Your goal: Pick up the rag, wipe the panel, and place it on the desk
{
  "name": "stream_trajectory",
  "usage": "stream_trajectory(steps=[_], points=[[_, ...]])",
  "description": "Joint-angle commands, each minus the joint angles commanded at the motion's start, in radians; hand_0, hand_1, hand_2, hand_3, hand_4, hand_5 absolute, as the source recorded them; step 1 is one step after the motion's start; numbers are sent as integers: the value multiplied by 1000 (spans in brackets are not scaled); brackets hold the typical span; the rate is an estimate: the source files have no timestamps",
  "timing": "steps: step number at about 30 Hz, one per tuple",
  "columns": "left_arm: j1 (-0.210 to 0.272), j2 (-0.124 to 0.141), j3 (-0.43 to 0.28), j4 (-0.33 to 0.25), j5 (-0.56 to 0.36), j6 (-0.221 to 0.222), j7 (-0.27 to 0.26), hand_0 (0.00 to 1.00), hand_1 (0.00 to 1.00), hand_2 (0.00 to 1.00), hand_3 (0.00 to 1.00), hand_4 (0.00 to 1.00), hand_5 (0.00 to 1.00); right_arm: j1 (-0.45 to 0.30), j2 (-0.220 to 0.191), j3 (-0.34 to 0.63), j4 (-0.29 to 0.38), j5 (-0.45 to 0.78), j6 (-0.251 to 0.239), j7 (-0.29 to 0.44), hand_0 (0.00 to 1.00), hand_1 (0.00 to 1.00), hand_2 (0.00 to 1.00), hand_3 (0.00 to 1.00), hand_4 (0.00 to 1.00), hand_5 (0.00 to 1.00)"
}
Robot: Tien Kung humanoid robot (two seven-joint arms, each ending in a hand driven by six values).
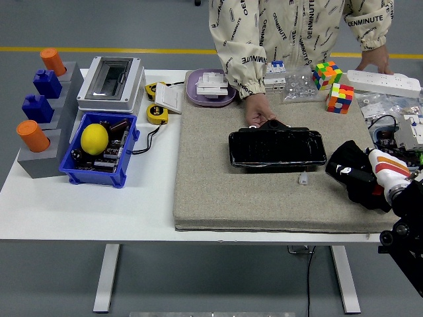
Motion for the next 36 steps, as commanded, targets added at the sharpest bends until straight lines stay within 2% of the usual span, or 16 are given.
stream_trajectory(steps=[7,16,17,22,23,28,29,34,35,36], points=[[0,-4,7,0,-5,0,0,652,662,695,579,680,447,-3,14,-31,-14,-1,-6,4,853,770,806,826,998,873],[-3,-7,7,0,-7,0,0,652,663,695,579,680,447,6,0,-61,-41,1,-25,18,843,773,808,826,998,850],[-3,-7,6,0,-6,0,0,652,662,695,579,679,447,6,-1,-63,-42,0,-29,19,774,726,769,808,998,682],[-4,-8,3,0,-5,0,0,652,662,695,579,679,447,8,-3,-67,-47,-12,-60,29,774,726,769,808,998,682],[-4,-8,3,0,-6,0,0,651,661,695,579,680,447,9,-3,-69,-49,-16,-66,29,620,608,665,712,998,551],[-4,-9,2,0,-6,-1,0,651,661,695,579,680,447,10,-2,-74,-59,-32,-98,33,620,608,665,712,998,551],[-4,-9,1,0,-5,-1,0,652,663,695,579,680,446,10,-2,-74,-61,-35,-105,33,544,555,603,554,998,490],[-4,-9,-1,0,-4,-1,0,652,663,695,579,680,446,12,-3,-73,-63,-42,-121,32,544,555,603,554,998,490],[-4,-9,-1,0,-4,-1,0,652,662,695,579,680,446,12,-4,-72,-63,-41,-125,32,485,506,541,519,998,446],[-5,-10,-1,0,-4,-1,0,652,662,695,579,680,446,12,-4,-71,-64,-41,-129,32,485,506,541,519,998,446]])
